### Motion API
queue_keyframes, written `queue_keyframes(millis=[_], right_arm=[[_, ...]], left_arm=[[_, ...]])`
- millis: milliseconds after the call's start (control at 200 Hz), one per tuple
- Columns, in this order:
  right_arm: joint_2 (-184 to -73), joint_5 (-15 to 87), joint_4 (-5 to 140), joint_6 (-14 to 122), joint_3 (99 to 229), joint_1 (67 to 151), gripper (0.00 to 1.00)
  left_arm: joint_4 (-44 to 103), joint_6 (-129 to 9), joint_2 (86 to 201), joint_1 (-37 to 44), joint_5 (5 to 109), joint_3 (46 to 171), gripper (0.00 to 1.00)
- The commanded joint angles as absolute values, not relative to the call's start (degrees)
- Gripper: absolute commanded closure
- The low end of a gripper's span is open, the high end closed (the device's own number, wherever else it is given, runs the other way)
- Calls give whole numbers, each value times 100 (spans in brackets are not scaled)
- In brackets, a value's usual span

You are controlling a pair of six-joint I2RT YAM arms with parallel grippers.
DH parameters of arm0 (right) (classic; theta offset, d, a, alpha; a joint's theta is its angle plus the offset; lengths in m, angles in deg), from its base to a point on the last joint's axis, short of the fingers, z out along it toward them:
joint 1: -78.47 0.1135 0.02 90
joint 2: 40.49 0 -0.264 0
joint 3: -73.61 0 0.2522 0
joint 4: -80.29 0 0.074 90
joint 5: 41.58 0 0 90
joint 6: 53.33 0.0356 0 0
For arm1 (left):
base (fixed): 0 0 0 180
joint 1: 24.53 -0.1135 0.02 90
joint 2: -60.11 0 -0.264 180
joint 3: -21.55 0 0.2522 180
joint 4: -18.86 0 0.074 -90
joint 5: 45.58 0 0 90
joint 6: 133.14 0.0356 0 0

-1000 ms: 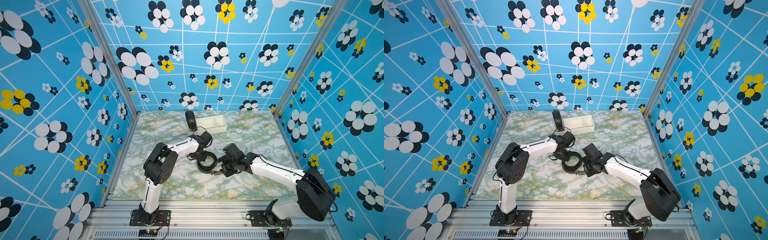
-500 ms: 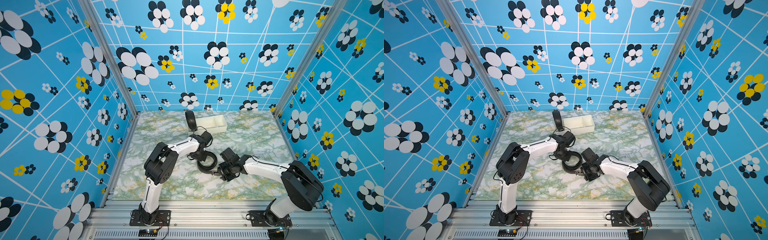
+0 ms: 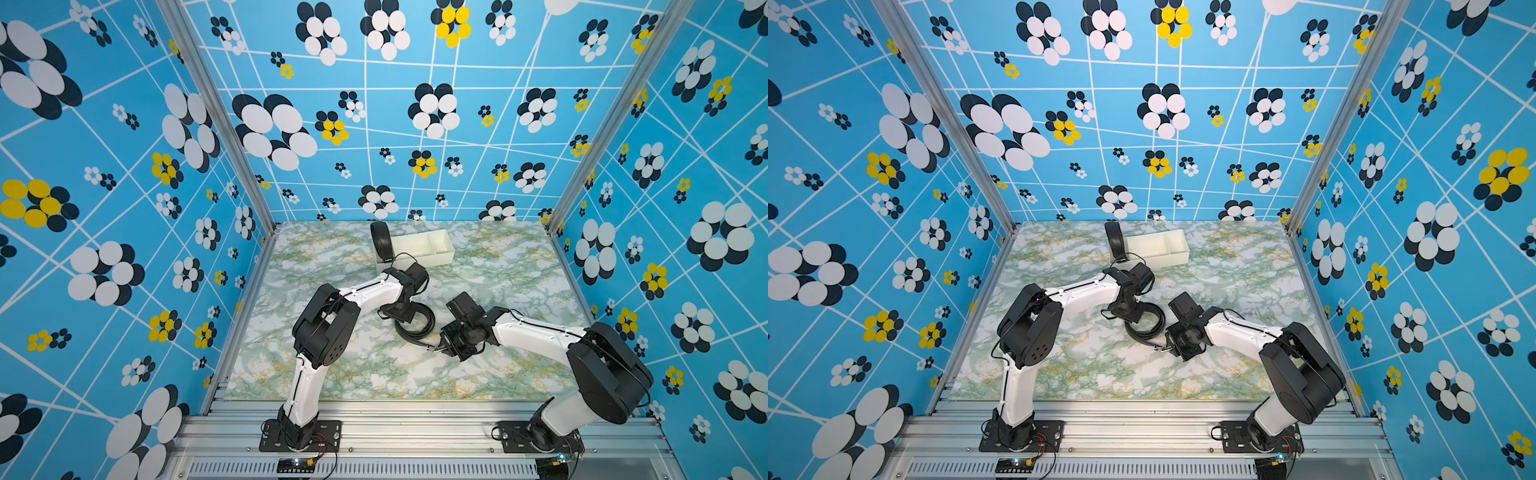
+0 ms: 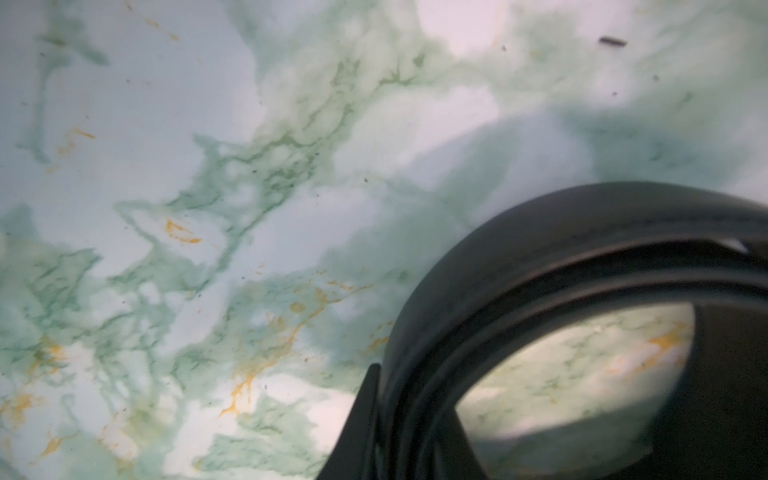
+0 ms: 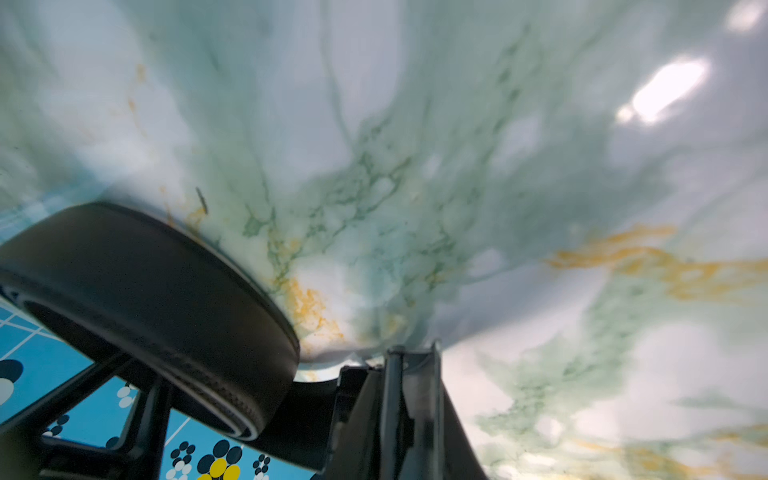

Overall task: Place the belts into the storage roll
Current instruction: Roll the belt at the center of the board.

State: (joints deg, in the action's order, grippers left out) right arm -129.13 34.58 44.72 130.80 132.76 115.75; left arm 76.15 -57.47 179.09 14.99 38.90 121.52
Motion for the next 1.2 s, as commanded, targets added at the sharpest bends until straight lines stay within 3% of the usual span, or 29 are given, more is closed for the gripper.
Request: queue_keyframes(millis=[0, 260, 520, 570, 670, 729, 949, 1194], right_arm=[[-12746, 3576, 3460, 12658, 12892, 11444, 85], [-12594, 3570, 3261, 12377, 12686, 11344, 85], [-12525, 3592, 3112, 12215, 12622, 11251, 86], [-12491, 3607, 3072, 12187, 12606, 11213, 86], [-12465, 3676, 3013, 12061, 12625, 11051, 86], [-12494, 3770, 2959, 11887, 12720, 10849, 86], [-13104, 4581, 2656, 10151, 14116, 10070, 86], [-14513, 4174, 3105, 8502, 15805, 10025, 86]], left_arm=[[8013, -5518, 18326, 1346, 3291, 12071, 82], [7973, -5475, 18358, 1196, 3264, 12137, 72], [7973, -5413, 18385, 1090, 3274, 12197, 71], [7974, -5372, 18388, 1063, 3287, 12190, 74], [7885, -5233, 18363, 1045, 3406, 12117, 96], [7850, -5115, 18342, 1075, 3483, 12068, 100], [7693, -4223, 18152, 1598, 3675, 11727, 100], [7521, -3503, 18193, 2328, 4436, 11647, 100]])
